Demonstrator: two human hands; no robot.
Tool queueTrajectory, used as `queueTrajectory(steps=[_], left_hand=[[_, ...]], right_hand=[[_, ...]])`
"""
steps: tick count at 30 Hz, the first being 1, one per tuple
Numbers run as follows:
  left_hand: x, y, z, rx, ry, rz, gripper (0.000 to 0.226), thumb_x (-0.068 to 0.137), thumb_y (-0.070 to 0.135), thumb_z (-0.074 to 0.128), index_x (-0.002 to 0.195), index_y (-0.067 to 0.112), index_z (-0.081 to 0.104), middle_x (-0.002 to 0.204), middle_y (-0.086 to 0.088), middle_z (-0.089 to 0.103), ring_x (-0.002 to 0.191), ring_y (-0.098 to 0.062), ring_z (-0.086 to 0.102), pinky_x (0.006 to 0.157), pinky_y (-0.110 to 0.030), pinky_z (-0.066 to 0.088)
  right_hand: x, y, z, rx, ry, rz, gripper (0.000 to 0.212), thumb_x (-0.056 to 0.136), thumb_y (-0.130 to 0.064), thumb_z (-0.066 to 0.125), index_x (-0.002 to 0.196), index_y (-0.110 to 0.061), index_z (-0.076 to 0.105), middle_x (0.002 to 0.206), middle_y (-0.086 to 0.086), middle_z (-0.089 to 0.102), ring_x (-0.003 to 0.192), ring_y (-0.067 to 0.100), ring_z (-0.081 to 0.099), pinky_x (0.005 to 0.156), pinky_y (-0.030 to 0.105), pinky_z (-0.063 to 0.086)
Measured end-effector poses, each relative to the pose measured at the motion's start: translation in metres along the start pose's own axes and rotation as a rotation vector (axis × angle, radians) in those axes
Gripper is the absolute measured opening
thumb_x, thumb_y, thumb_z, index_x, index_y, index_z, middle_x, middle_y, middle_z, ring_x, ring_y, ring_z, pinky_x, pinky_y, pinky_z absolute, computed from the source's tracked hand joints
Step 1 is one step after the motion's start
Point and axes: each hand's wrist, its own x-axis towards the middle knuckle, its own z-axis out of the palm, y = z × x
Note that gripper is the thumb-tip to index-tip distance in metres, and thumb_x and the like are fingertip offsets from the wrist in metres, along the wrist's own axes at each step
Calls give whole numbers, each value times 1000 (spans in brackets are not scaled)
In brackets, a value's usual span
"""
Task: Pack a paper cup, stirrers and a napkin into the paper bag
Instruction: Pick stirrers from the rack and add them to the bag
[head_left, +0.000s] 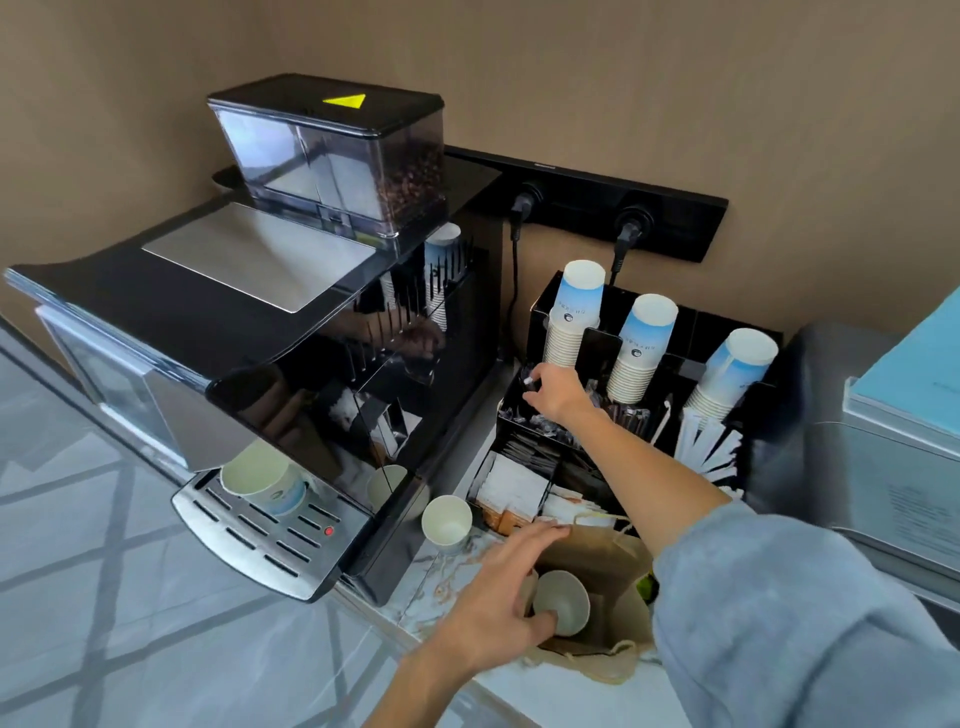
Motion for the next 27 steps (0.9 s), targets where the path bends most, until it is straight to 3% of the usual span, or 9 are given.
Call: queueTrajectory(steps=[3,7,10,13,16,18,21,27], left_hand=[[1,-1,1,-17,3,4,82,78,13,66,141,53,31,153,31,23,144,9,16,106,0,14],[1,-2,1,-13,14,12,80,79,14,67,142,49,32,154,28,25,144,8,16,115,-14,16],[1,-3,0,-7,18,13,79,79,12,67,142,47,33,153,27,26,143,11,16,109,-1,12],[1,-3,1,-10,7,11,80,79,10,67,142,48,34,152,30,25,140,15,15,100,9,9],[1,-3,2,-13,4,13,81,78,10,66,141,49,34,152,28,26,142,6,19,98,10,13],[2,-3,3,-15,2,21,81,77,10,66,141,49,34,152,27,27,143,2,21,106,1,18],[3,-3,3,-28,4,15,81,77,10,65,140,51,34,153,26,27,145,-1,20,118,-23,21],[3,-2,2,-22,15,9,80,78,9,67,141,49,35,152,23,29,144,0,21,116,-23,21]], right_hand=[[2,-3,5,29,31,5,24,94,-14,62,99,9,68,99,23,73,92,35,70,79,35,55],[2,0,5,66,65,18,35,92,-11,66,62,3,55,72,24,68,87,37,72,83,37,58],[-2,7,0,113,132,6,28,92,-13,66,75,10,67,81,27,73,82,36,71,82,37,59],[-6,13,-7,125,220,-38,13,91,-14,67,83,-5,73,79,12,72,77,24,68,80,36,59],[-12,12,-14,139,261,-85,11,88,-10,66,76,-11,67,83,7,69,78,20,66,76,31,56],[-16,11,-17,189,242,-90,9,86,-10,63,78,-12,60,90,5,69,81,21,67,74,27,51],[-20,15,-17,295,218,-95,9,86,-10,63,80,-13,57,96,8,74,85,21,70,79,33,58],[-22,24,-13,455,173,-73,20,81,-2,72,92,-15,61,85,7,71,79,21,69,87,32,59]])
